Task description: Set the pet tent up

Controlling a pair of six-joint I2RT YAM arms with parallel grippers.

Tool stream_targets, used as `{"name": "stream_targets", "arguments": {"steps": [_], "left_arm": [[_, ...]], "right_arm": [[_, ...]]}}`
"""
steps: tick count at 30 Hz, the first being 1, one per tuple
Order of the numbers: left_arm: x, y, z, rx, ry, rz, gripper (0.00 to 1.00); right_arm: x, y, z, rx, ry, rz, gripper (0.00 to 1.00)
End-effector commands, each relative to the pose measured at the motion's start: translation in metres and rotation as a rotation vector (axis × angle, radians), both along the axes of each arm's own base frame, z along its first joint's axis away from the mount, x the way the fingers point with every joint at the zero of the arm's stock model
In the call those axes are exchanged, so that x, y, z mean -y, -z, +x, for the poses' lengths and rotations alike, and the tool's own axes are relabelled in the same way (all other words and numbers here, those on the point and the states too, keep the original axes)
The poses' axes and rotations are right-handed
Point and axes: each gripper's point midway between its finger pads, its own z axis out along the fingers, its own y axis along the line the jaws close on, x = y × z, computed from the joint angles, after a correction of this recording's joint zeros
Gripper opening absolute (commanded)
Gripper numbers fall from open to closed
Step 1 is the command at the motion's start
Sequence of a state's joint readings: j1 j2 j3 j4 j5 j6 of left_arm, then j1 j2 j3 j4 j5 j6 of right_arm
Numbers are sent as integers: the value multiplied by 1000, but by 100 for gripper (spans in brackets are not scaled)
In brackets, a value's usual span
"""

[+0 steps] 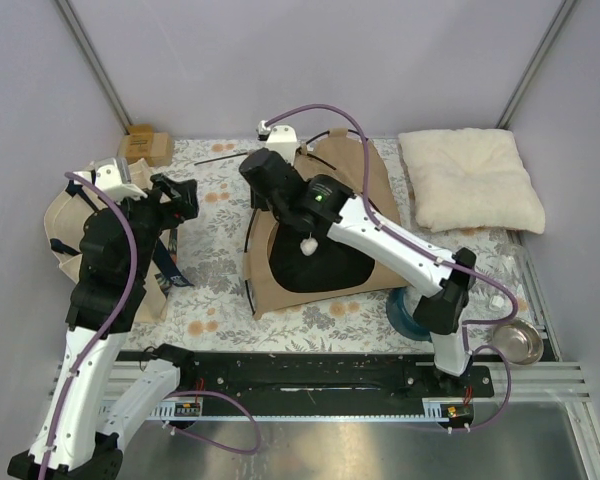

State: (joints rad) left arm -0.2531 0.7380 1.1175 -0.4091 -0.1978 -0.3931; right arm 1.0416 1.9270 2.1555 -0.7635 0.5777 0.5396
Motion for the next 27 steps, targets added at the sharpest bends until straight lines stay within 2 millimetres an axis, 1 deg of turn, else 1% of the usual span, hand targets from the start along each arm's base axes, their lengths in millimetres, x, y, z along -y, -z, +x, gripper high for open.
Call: {"name": "stream_targets", "arguments": {"steps": [1, 2, 4, 7, 9, 12, 15, 16, 18, 20, 21, 22, 23, 24, 26, 27], "left_arm": [[-10, 7, -8, -1, -40, 6, 84], [-11, 7, -10, 2, -40, 9, 84], [-12, 9, -11, 0, -43, 14, 84], [-11, 9, -13, 3, -36, 22, 84], [-13, 8, -13, 5, -44, 31, 84], [-15, 6, -14, 11, -50, 36, 84], [-14, 6, -15, 12, -47, 35, 84], [-14, 6, -14, 14, -47, 35, 84], [-14, 6, -15, 14, -45, 35, 84], [-15, 5, -16, 15, -47, 36, 84], [-15, 4, -16, 20, -47, 38, 84], [-16, 4, -16, 18, -50, 41, 84], [-16, 4, -16, 17, -53, 42, 84], [-16, 4, -17, 17, -53, 45, 84], [-17, 4, -17, 17, -56, 47, 84], [-17, 5, -17, 15, -57, 49, 84]], "right_arm": [[19, -2, 0, 13, 143, -53, 46], [18, -2, 0, 15, 150, -52, 47], [15, 8, 1, 8, 155, -63, 49], [10, 17, 7, 12, 164, -86, 51], [9, 21, 11, 21, 177, -105, 49], [10, 19, 14, 35, 189, -114, 42], [9, 18, 19, 36, 194, -109, 42], [9, 18, 22, 36, 198, -104, 43], [9, 17, 28, 43, 210, -99, 49], [7, 21, 31, 35, 214, -111, 57], [9, 27, 32, 24, 220, -133, 65], [10, 28, 32, 21, 226, -134, 66], [11, 33, 32, 13, 228, -152, 65], [12, 37, 32, 7, 232, -161, 62], [19, 37, 30, 9, 247, -167, 47], [23, 37, 30, 13, 256, -173, 38]]}}
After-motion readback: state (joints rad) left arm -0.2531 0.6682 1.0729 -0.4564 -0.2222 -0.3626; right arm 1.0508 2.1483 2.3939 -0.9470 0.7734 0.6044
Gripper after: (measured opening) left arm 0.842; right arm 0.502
